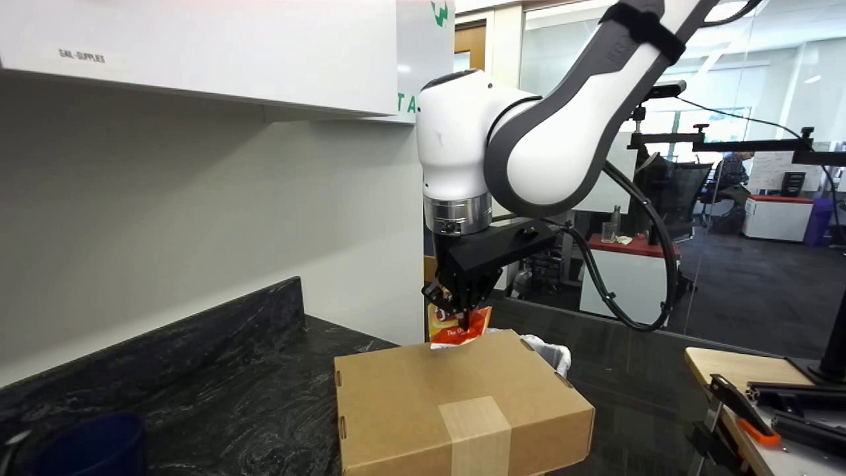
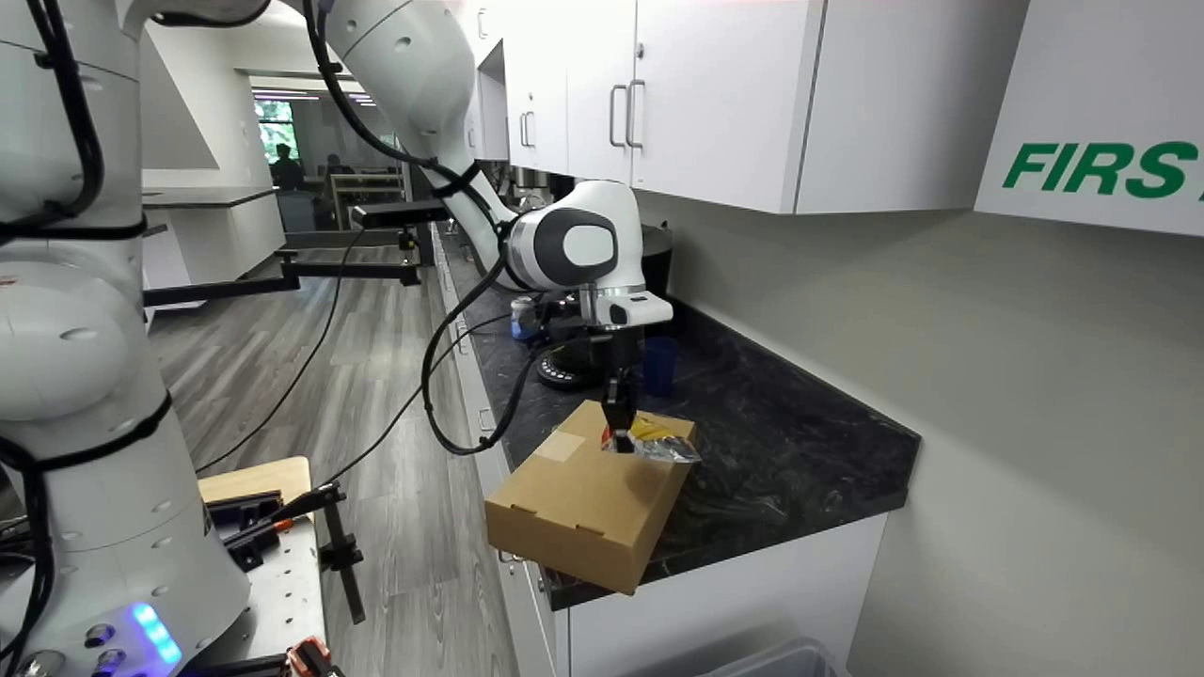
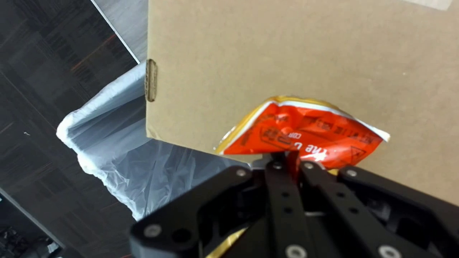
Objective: Take the yellow rapper off of the box and put it in the bin
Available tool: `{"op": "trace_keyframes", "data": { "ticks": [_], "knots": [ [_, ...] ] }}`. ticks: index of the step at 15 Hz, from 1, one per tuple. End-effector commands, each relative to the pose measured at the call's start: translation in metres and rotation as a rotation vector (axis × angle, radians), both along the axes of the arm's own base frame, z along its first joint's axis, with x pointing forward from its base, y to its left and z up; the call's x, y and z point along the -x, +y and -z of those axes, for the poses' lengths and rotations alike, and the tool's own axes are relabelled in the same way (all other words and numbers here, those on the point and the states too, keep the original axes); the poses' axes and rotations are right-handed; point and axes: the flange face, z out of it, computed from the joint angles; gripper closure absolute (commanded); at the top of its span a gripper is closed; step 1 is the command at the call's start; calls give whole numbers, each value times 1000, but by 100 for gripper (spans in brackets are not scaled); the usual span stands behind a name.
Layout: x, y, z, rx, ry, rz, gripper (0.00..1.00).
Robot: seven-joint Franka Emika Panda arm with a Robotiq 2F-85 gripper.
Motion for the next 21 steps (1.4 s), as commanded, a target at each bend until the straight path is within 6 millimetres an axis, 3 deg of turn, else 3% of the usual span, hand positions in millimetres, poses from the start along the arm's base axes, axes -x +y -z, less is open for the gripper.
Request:
{"op": "trace_keyframes", "data": {
  "ticks": [1, 5, 7, 10, 13, 17, 21],
  "knots": [
    [-4, -4, -36, 8, -5, 10, 98],
    [-8, 0, -80, -6, -57, 15, 98],
    [-6, -10, -102, 20, -83, 92, 98],
    [-14, -41, -110, 93, -163, 246, 98],
    [-12, -66, -101, 167, -189, 375, 98],
    [-8, -83, -81, 218, -191, 568, 98],
    [-1, -86, -64, 85, -118, 600, 98]
  ]
}}
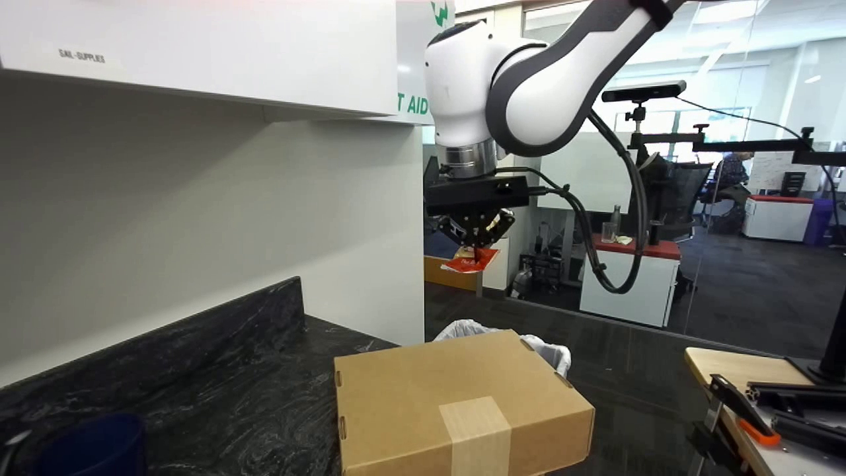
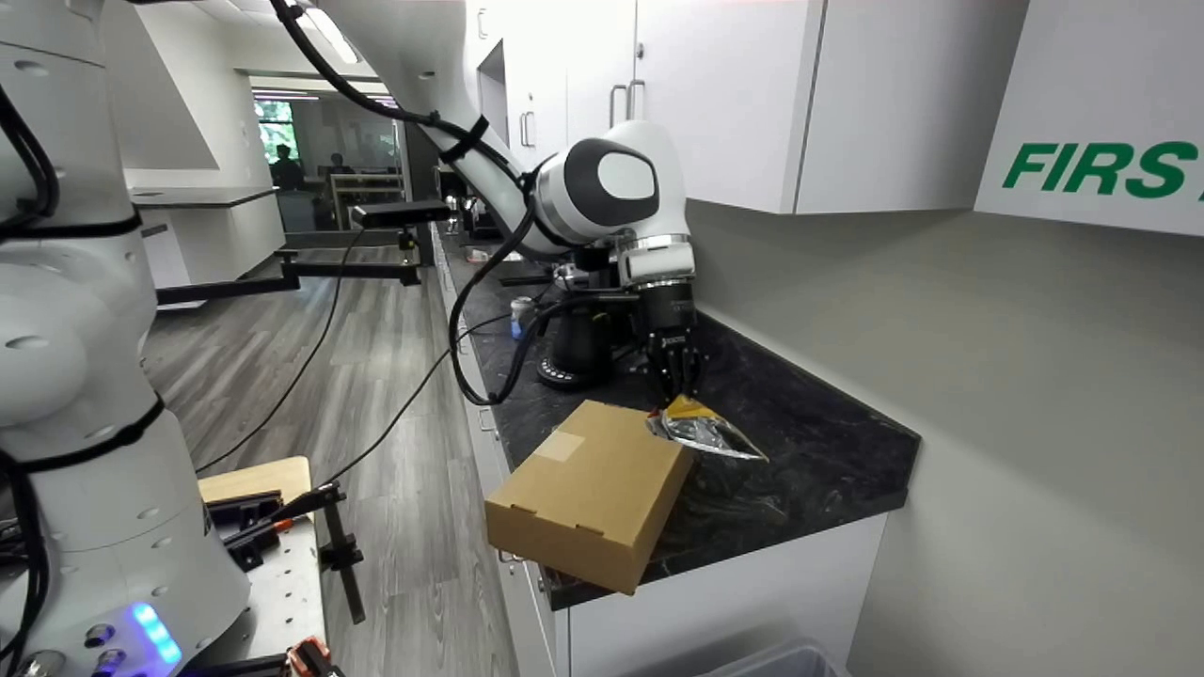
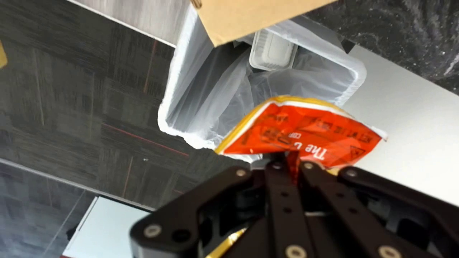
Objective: Take the yellow rapper off of the box and put it in the bin
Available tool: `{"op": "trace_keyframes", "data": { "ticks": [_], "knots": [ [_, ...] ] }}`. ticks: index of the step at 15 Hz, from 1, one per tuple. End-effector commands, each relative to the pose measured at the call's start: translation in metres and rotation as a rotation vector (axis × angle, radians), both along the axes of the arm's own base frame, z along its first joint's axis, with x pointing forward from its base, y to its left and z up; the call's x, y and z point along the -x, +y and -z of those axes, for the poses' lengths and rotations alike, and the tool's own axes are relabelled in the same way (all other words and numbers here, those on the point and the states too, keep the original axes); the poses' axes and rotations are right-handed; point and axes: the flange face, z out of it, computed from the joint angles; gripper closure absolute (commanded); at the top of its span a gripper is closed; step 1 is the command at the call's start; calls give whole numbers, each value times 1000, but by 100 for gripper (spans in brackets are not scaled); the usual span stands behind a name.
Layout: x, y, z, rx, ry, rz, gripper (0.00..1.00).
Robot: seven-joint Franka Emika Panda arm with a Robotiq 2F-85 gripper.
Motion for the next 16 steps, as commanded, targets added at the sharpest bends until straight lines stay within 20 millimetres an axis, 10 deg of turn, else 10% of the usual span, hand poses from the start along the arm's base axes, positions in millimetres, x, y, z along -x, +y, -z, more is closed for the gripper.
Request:
{"op": "trace_keyframes", "data": {
  "ticks": [1, 10, 16],
  "knots": [
    [3, -5, 3, -78, 14, -23, 97],
    [43, -74, -108, 6, -81, -117, 97],
    [68, -122, -125, 19, -121, -27, 97]
  ]
}}
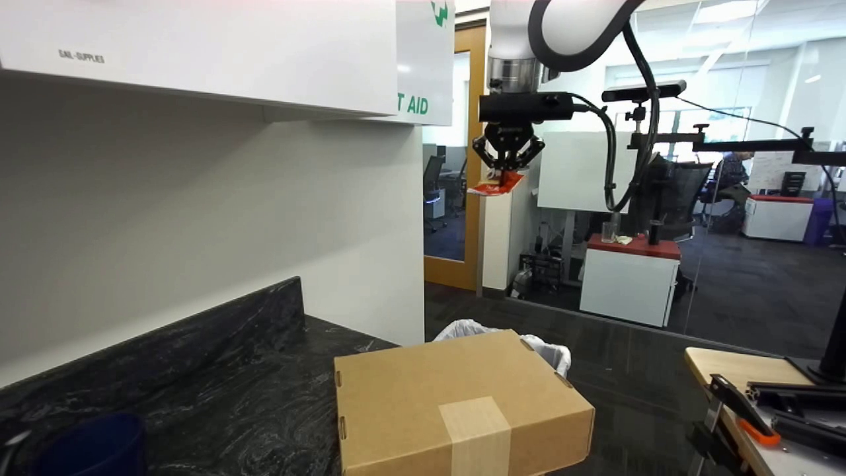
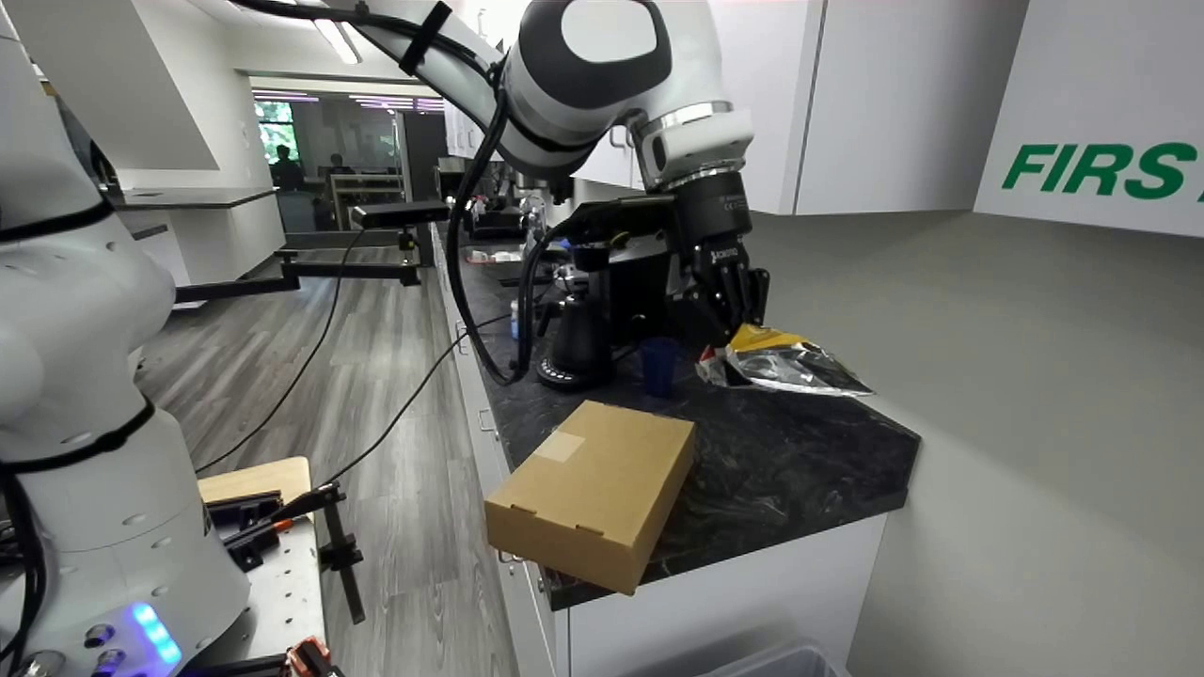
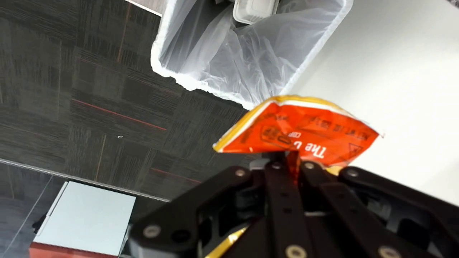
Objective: Take the yellow rapper off of the box and put it in the bin
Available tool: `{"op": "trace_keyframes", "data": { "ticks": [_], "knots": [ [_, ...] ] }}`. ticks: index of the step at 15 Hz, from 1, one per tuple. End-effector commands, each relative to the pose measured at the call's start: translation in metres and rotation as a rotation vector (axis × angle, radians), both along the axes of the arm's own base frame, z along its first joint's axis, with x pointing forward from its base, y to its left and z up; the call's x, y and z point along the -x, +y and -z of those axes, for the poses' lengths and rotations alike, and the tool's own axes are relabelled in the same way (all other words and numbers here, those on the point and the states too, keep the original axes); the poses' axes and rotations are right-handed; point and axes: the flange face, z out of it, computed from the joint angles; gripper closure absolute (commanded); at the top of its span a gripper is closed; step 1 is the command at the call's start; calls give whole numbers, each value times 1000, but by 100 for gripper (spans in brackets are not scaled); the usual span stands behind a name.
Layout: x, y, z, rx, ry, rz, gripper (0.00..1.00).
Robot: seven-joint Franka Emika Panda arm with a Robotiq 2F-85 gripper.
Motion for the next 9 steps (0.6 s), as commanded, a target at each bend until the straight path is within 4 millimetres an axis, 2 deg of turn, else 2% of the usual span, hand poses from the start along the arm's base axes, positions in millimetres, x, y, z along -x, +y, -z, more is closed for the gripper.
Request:
{"op": "trace_keyframes", "data": {
  "ticks": [1, 3, 6, 8, 9],
  "knots": [
    [19, -25, -3, 1, 4, 40, 98],
    [25, -45, 0, -5, 7, 70, 98],
    [39, -88, 8, -26, 32, 109, 97],
    [48, -118, 28, -51, 83, 125, 98],
    [52, -130, 45, -77, 124, 121, 98]
  ]
}}
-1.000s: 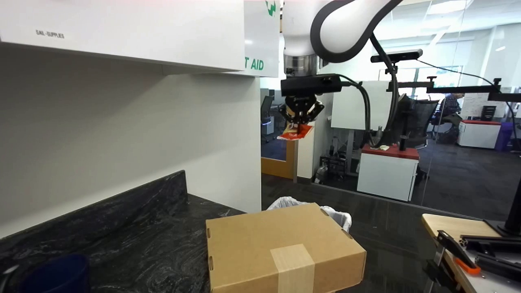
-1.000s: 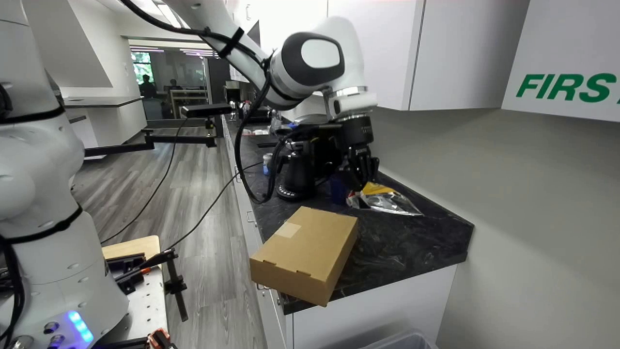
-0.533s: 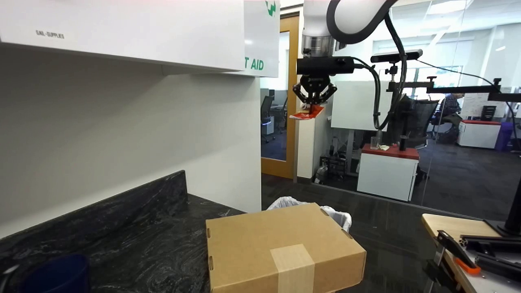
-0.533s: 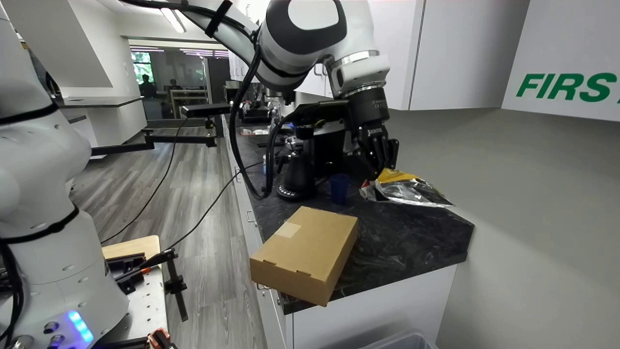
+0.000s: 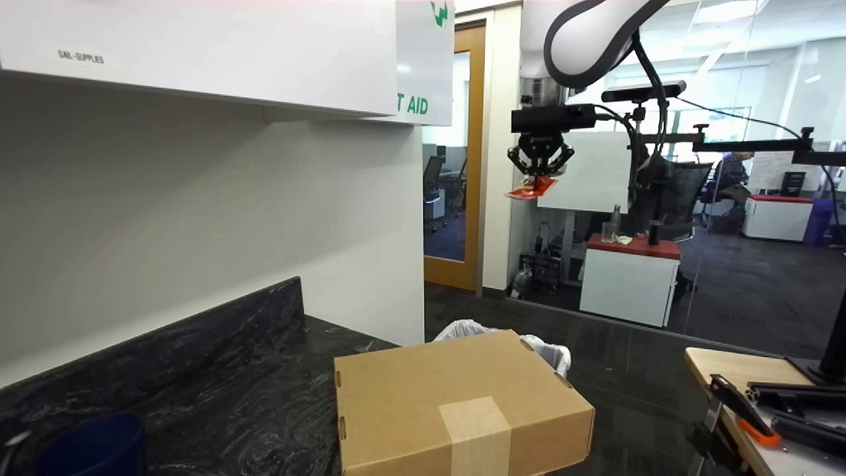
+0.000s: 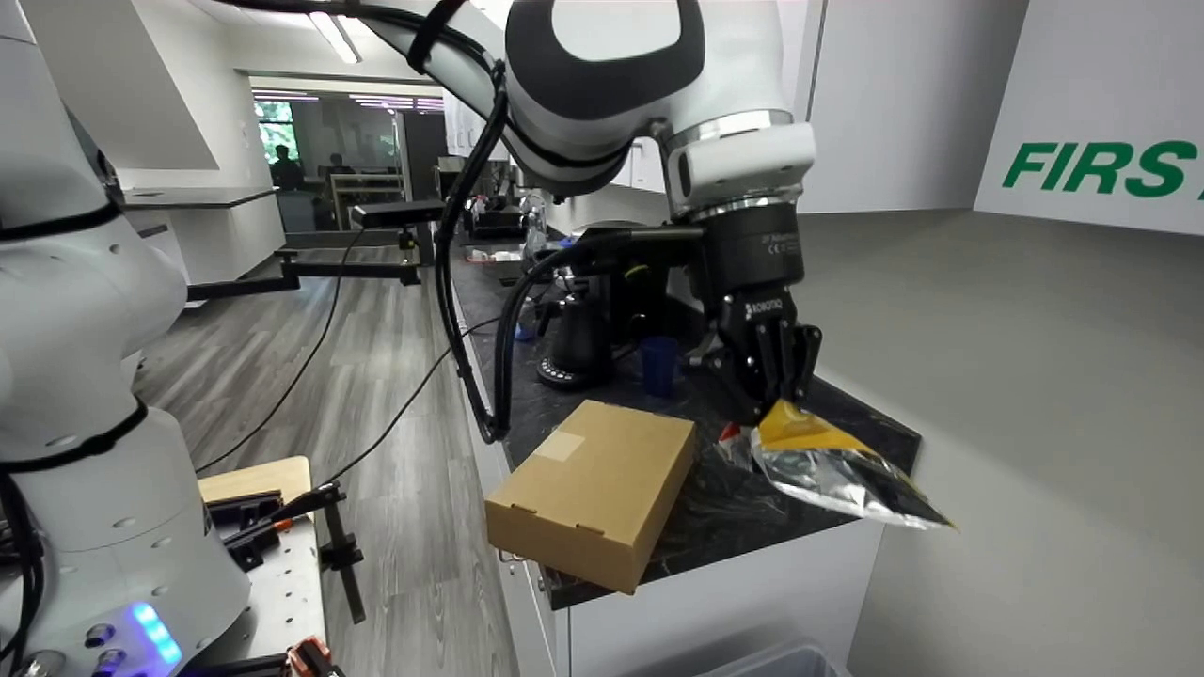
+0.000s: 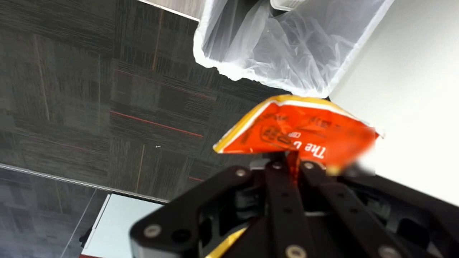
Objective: Take the yellow rapper off of the box and put it in the bin
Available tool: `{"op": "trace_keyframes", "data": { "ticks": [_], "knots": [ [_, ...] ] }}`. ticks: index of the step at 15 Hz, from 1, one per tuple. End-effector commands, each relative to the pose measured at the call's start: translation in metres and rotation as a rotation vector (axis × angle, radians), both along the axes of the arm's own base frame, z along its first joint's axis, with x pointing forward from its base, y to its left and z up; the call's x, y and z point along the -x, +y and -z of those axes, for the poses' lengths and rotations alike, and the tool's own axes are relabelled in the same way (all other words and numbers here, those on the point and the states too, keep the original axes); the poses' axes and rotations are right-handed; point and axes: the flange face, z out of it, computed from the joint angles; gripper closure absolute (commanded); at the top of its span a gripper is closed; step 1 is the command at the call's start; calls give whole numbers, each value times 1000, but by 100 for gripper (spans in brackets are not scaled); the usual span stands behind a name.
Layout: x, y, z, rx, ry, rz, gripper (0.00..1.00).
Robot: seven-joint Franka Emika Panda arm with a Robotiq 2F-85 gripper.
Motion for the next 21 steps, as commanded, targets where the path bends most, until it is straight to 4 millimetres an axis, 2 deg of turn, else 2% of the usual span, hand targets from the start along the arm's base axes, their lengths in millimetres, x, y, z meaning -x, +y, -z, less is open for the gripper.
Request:
{"op": "trace_keyframes", "data": {
  "ticks": [1, 5, 8, 14, 21],
  "knots": [
    [8, -48, 44, -66, 106, -8, 98],
    [9, -52, 119, -152, 278, -170, 97],
    [-10, -47, 145, -123, 378, -308, 96],
    [-41, -47, 156, -85, 393, -520, 97],
    [-49, -51, 156, -71, 398, -621, 96]
  ]
}}
